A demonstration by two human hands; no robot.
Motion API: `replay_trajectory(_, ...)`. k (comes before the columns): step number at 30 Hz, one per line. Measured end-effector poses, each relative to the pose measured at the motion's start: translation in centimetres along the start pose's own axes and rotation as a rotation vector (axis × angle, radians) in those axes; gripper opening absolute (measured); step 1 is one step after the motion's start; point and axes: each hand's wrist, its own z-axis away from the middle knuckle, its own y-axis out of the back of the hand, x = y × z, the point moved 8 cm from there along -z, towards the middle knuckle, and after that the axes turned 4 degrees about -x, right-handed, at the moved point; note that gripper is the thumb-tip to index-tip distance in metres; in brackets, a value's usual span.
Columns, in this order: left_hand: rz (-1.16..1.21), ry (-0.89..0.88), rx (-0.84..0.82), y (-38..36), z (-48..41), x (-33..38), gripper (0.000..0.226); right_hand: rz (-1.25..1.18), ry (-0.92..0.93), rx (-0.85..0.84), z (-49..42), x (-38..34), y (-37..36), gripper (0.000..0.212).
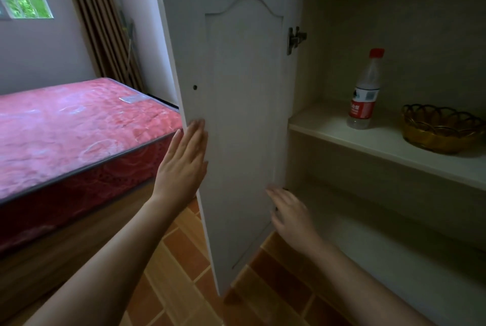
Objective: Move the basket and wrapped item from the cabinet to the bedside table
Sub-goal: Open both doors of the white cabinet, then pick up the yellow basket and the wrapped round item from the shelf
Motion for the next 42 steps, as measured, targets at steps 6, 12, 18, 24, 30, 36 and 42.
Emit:
replay_trajectory(6,-0.124,0.088,-0.175,-2.0,0.9,-2.0,0.069,0.114,0.051,0.058,0.3,0.3,0.2,0.047)
replay_trajectory(12,-0.018,0.199,-0.097,-2.5,0.0,0.1,0.057,0.115,-0.022,0.080,2.1,3.0,3.0,0.050)
replay_trajectory(18,0.283,0.105,-0.091,-4.1,-3.4,8.3,0.053,0.163,-0.175,0.114,5.9,8.1,7.5,0.064)
replay_trajectory(24,0.623,-0.192,-0.142,-5.5,-7.3,19.1,0.045,0.223,-0.358,0.207,11.7,13.5,12.9,0.061)
replay_trajectory(30,0.856,-0.378,-0.201,-5.1,-10.3,28.5,0.049,0.253,-0.541,0.322,18.4,17.9,17.9,0.056)
replay_trajectory(36,0.967,-0.457,-0.164,-3.8,-13.2,35.6,0.039,0.305,-0.673,0.396,23.5,21.0,21.4,0.052)
replay_trajectory(42,0.989,-0.546,-0.154,-3.5,-14.6,39.5,0.044,0.350,-0.731,0.436,25.6,22.6,22.7,0.057)
